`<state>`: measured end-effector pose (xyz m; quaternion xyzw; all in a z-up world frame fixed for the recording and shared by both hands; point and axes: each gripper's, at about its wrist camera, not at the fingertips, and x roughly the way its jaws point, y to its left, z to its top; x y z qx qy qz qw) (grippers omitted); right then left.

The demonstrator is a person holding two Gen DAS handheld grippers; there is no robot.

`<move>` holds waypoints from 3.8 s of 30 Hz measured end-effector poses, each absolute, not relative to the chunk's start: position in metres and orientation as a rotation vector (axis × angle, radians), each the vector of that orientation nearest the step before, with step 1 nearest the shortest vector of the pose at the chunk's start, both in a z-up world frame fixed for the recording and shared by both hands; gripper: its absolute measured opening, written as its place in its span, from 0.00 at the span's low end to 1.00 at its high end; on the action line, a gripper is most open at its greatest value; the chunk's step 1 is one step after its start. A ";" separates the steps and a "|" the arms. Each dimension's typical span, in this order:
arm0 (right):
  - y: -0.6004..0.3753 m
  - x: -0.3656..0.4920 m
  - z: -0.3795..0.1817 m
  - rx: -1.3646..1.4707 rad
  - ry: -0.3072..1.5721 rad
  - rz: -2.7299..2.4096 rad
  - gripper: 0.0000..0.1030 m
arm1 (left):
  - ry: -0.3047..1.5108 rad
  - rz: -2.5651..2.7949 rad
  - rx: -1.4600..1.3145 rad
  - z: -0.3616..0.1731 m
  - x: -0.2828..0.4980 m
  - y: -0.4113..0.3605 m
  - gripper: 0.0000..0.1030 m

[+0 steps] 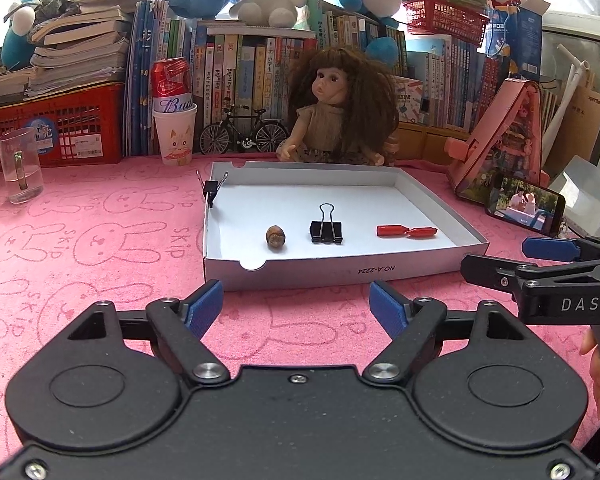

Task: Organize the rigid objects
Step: 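Move both tools back toward the black lids and remaining toys, then close the left tool on a black round lid while the right tool grasps a hazelnut, then carry the black lid in the left tool while the right tool carries the hazelnut over the tray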

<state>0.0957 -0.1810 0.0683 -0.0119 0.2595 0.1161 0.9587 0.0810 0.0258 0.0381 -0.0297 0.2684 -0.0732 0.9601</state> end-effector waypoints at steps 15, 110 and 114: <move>-0.185 0.065 0.045 -0.052 0.490 0.194 1.00 | 0.530 -0.148 -0.021 0.014 0.047 0.027 0.77; -0.192 0.044 0.041 -0.022 0.379 0.119 0.26 | 0.441 -0.118 -0.024 0.033 0.055 0.020 0.29; -0.199 0.069 0.049 0.006 0.398 0.107 0.26 | 0.433 -0.116 -0.028 0.045 0.078 0.022 0.28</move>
